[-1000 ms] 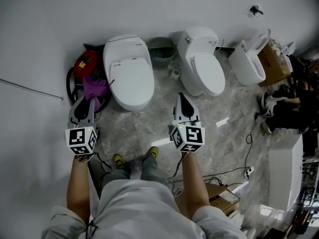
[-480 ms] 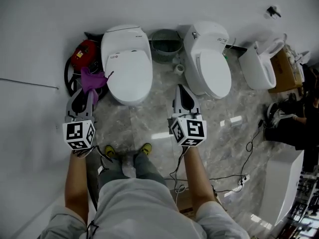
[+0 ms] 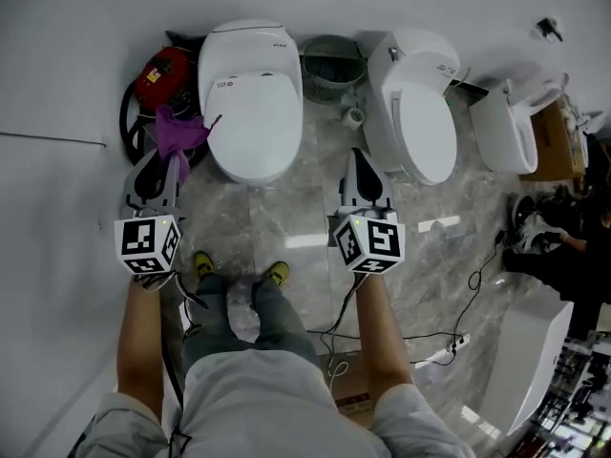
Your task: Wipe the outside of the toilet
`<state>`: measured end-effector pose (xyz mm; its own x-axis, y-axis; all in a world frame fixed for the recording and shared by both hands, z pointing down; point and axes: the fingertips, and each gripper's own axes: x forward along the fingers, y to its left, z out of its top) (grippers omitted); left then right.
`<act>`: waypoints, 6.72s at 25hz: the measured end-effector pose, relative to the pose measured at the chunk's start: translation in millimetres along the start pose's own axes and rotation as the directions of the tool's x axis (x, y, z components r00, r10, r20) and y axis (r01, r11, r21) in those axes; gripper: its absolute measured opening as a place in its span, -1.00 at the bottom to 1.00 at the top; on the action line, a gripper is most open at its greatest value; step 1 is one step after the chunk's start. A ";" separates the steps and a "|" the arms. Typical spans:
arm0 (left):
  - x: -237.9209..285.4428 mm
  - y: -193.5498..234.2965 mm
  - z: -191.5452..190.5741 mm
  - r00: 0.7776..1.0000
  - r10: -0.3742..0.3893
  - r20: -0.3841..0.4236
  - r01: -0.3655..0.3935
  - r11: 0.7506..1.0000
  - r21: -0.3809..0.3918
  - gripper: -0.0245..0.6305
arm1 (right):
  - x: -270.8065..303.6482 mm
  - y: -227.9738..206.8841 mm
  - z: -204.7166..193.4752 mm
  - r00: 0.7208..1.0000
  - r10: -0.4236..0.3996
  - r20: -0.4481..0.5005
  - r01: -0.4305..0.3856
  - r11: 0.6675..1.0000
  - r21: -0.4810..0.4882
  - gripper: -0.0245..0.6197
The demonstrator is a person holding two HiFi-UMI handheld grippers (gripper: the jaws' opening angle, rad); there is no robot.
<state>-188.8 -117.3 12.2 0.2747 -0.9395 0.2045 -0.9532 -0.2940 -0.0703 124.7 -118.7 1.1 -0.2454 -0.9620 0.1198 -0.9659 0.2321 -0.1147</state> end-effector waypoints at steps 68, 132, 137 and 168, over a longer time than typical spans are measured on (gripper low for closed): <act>152.1 54.4 -504.9 0.998 0.048 0.049 -0.043 0.995 -0.092 -0.66 | 135.2 -48.9 -516.7 1.000 -0.005 -0.028 0.004 1.000 -0.017 -0.90; 209.1 -233.9 -580.9 0.927 -0.360 0.102 0.342 0.926 0.159 -0.67 | 94.7 -100.5 -608.3 0.996 0.084 -0.030 -0.086 0.993 -0.076 -0.90; 233.6 -282.7 -590.4 0.870 -0.493 -0.002 0.484 0.853 0.196 -0.66 | 91.5 -92.4 -606.5 0.995 0.096 -0.025 -0.098 0.991 -0.090 -0.90; 171.0 31.5 -677.9 0.997 0.077 -0.009 -0.078 0.987 -0.139 -0.66 | 107.3 -64.2 -634.6 0.990 0.130 -0.061 -0.136 0.985 -0.106 -0.90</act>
<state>-257.3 -168.2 706.8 0.1990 -0.9577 0.2077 -0.9800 -0.1927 0.0504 108.0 -145.5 647.1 -0.3737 -0.9130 0.1638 -0.9267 0.3749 -0.0248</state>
